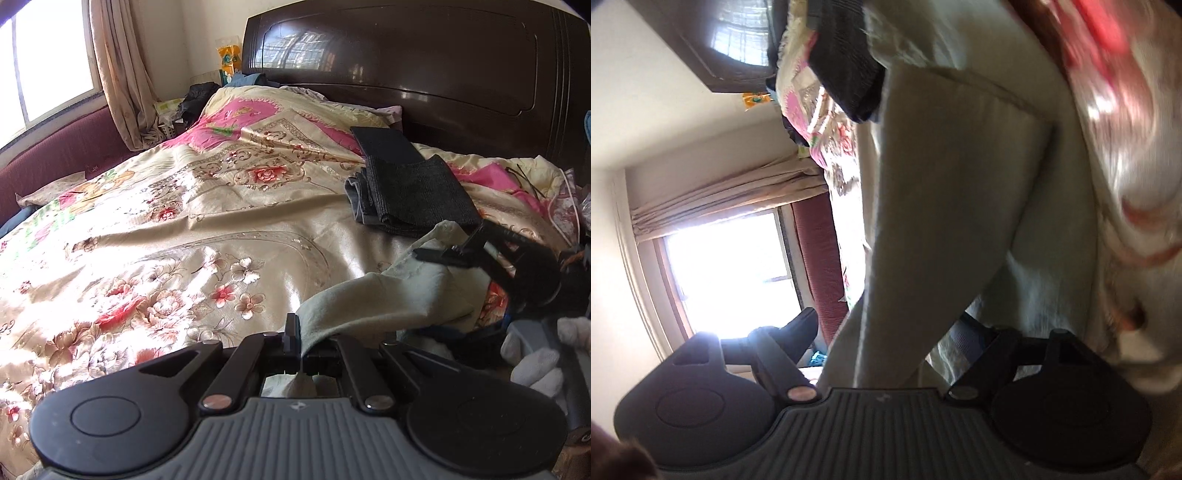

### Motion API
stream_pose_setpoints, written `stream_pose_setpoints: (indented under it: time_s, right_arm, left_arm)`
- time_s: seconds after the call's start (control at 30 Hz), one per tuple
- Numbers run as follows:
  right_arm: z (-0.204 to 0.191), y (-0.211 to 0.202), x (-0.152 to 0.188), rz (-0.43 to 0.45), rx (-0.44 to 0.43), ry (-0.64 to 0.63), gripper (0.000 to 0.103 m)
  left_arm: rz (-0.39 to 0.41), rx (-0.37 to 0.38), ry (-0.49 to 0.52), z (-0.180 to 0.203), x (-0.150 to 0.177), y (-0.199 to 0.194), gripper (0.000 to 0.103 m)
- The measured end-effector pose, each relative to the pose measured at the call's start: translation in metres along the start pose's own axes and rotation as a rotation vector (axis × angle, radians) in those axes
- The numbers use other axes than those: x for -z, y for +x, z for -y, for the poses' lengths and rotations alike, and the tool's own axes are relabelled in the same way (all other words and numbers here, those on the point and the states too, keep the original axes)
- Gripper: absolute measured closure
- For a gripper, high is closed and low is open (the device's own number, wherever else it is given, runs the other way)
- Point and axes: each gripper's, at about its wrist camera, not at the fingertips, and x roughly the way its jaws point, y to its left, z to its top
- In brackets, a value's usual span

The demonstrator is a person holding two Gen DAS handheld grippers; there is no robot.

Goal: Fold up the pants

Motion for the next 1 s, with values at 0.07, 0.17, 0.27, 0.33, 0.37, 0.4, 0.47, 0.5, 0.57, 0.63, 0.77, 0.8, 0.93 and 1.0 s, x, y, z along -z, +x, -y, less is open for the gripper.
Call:
stream_pose_setpoints:
  time_s: [0.07,0.17,0.27,0.33,0.37,0.4,0.47,0.5,0.57,0.63,0.77,0.8,0.93,1.0]
  right_arm:
    - [-0.007,-0.009,-0.01,0.028,0.007,-0.049,0.023]
    - [-0.005,-0.012,-0.029,0.061,0.057,-0.06,0.028]
    - [0.002,-0.013,-0.043,0.052,0.095,-0.036,0.074]
    - [0.003,-0.013,-0.043,0.054,0.128,-0.041,0.082]
    - [0.006,-0.019,-0.041,0.047,0.134,-0.05,0.081]
    - [0.004,-0.025,-0.038,0.04,0.142,-0.066,0.081]
    - [-0.003,-0.035,-0.033,0.044,0.174,-0.121,0.071]
    - [-0.008,-0.04,-0.031,0.062,0.178,-0.166,0.066]
    - [-0.016,-0.05,-0.034,0.068,0.2,-0.233,0.06]
    - [-0.019,-0.052,-0.029,0.013,0.198,-0.221,0.055]
    - [-0.009,-0.038,0.002,-0.102,0.201,-0.154,0.043]
    - [-0.003,-0.031,0.009,-0.123,0.2,-0.135,0.04]
    - [0.007,-0.017,0.016,-0.03,0.2,-0.056,0.04]
    - [0.008,-0.019,0.013,-0.006,0.186,-0.026,0.04]
  left_arm:
    - [-0.006,0.01,0.0,0.0,0.004,0.0,0.084]
    - [-0.014,0.016,0.009,0.003,0.009,-0.001,0.084]
    - [-0.027,0.02,0.017,0.006,0.014,0.001,0.084]
    - [-0.039,0.012,0.027,0.008,0.017,0.004,0.084]
    - [-0.044,0.005,0.033,0.009,0.018,0.005,0.084]
    - [-0.044,0.002,0.034,0.008,0.019,0.005,0.084]
    - [-0.045,0.012,0.02,0.006,0.018,0.005,0.084]
    - [-0.043,0.014,0.014,0.004,0.018,0.005,0.083]
    - [-0.036,0.013,0.009,0.002,0.016,0.004,0.083]
    - [-0.025,0.006,0.009,-0.001,0.013,0.002,0.083]
    - [-0.001,0.017,-0.018,-0.008,0.006,-0.002,0.083]
    - [0.005,0.017,-0.024,-0.009,0.005,-0.004,0.083]
    - [0.015,0.004,-0.023,-0.013,0.004,-0.01,0.083]
    - [0.014,0.0,-0.023,-0.015,0.005,-0.011,0.083]
